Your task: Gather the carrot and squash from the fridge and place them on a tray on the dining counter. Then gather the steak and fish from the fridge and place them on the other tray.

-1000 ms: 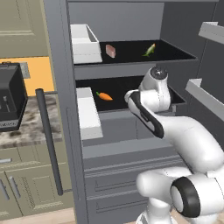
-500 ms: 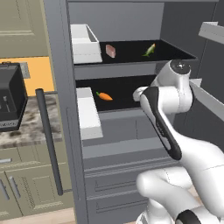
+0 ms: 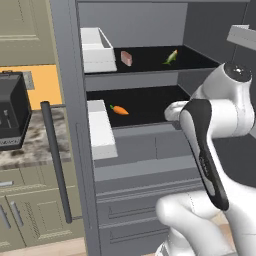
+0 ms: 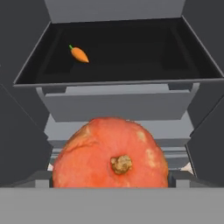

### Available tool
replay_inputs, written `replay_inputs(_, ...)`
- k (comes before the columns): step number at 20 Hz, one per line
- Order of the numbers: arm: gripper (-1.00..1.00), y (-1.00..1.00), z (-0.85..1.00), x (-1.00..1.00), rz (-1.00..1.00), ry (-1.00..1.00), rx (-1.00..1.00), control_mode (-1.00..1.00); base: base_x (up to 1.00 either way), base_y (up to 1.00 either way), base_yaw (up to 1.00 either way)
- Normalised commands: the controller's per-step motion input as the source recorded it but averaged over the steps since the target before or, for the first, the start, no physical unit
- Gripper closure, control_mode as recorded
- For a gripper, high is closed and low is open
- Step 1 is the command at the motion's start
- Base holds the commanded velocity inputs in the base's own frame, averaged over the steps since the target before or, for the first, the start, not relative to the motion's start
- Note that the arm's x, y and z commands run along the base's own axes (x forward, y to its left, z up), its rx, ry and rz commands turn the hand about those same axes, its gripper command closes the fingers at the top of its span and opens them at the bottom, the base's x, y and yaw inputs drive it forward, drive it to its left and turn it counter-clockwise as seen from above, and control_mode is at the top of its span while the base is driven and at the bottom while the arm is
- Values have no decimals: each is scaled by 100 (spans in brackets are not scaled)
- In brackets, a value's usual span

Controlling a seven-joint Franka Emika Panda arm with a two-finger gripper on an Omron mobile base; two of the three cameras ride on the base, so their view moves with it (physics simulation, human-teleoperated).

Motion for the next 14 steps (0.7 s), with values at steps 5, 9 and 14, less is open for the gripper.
replay_inputs(5, 100, 0, 1, -77, 0, -10, 2, -100, 0, 0, 0)
replay_inputs(9, 100, 6, 0, -15, 1, -4, 0, -100, 0, 0, 0)
replay_inputs(14, 100, 0, 0, -9, 0, -2, 0, 100, -29, 0, -4)
